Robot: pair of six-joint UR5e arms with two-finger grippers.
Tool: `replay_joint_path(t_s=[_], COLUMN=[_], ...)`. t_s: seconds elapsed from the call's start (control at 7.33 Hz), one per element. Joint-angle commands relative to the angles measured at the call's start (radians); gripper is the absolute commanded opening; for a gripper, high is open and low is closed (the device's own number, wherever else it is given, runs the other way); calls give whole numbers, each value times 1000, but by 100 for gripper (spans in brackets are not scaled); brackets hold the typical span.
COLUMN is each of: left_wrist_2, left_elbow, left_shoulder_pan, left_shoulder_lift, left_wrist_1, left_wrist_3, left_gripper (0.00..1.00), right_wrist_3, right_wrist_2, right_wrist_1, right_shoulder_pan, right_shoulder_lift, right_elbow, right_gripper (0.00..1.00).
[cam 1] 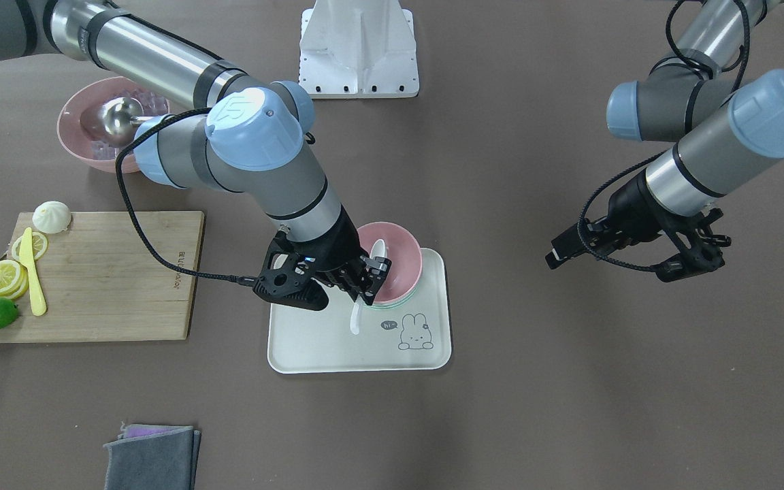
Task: Stack pink bowl on green and place spoon
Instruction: 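Lower the white spoon into the pink bowl with the right gripper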
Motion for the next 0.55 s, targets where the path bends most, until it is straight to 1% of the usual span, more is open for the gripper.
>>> replay_joint_path(t_s=[0.0,0.27,0.41], left_wrist_2=[0,-1,0], left_elbow=[1,4,10], left_shoulder_pan=[-1,1,1], left_shoulder_lift=[0,0,0], left_wrist_1=[0,0,0], left_wrist_3=[0,0,0], left_gripper=[98,98,98], right_wrist_3=[61,55,52], right_wrist_2=[-5,-6,-6], right_wrist_1=[0,17,20], right_shoulder_pan=[-26,-35,-35], right_shoulder_lift=[1,-9,-15], right_elbow=[7,7,7], right_gripper=[0,0,22])
